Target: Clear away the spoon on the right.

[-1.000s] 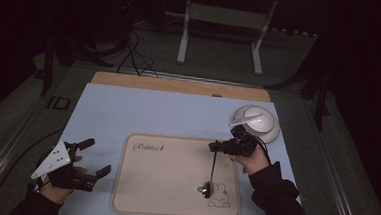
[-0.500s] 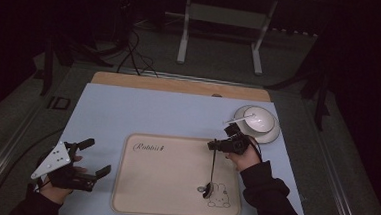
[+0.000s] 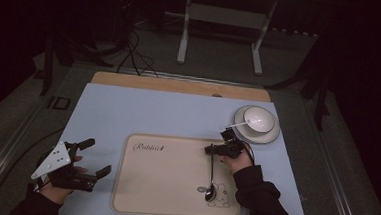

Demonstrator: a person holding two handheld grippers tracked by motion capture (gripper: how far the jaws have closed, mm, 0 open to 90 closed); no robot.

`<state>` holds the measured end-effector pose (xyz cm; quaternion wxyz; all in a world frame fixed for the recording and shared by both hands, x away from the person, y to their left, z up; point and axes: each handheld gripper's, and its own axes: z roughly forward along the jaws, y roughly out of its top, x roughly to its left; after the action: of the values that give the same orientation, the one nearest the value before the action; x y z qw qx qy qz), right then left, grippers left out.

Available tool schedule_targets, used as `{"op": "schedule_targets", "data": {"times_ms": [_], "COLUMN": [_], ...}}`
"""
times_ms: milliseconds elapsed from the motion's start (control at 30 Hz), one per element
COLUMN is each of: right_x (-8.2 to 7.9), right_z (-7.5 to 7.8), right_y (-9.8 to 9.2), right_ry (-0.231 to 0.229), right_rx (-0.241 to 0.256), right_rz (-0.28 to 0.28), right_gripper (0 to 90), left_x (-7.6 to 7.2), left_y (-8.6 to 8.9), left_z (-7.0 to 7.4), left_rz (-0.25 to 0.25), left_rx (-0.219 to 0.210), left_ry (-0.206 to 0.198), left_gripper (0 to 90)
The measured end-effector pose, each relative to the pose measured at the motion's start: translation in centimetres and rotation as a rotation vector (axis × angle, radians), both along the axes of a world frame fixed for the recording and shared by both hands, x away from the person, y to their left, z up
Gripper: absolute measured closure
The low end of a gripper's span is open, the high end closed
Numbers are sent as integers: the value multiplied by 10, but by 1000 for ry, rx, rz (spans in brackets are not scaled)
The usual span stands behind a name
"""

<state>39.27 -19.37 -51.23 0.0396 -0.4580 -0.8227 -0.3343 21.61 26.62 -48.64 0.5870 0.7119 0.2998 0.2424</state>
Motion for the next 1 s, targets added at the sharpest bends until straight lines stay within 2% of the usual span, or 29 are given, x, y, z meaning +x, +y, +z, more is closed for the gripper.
{"op": "schedule_targets", "data": {"times_ms": [67,367,533,633,667,700,733,767,833,867,1000], "right_x": [0,-1,-2,-4,-6,-7,-9,-9,-10,-11,-10], "right_z": [-2,-3,0,5,8,9,11,12,10,9,4], "right_y": [0,4,2,2,2,2,2,3,5,7,13], "right_ry": [5,-38,-47,-51,-66,-71,-85,-89,-88,-82,-63], "right_rx": [-6,-73,-81,-68,-64,-59,-55,-52,-60,-57,-48], "right_rz": [-1,-17,-32,-25,-20,-18,-17,-11,0,7,16], "right_gripper": [766,644,626,612,610,620,694,730,869,898,900], "left_x": [0,0,0,0,0,0,0,0,0,0,0], "left_y": [0,0,0,-1,-1,-1,-1,-1,-1,-1,-1], "left_z": [0,0,0,0,0,0,0,0,0,0,0], "left_rz": [0,-2,-3,-5,-5,-5,-5,-5,-7,-8,-8], "left_rx": [-1,2,1,2,4,3,3,4,7,8,5], "left_ry": [0,0,0,-1,0,0,0,-1,-3,-4,-2], "left_gripper": [0,0,0,0,0,0,0,0,0,0,0]}}
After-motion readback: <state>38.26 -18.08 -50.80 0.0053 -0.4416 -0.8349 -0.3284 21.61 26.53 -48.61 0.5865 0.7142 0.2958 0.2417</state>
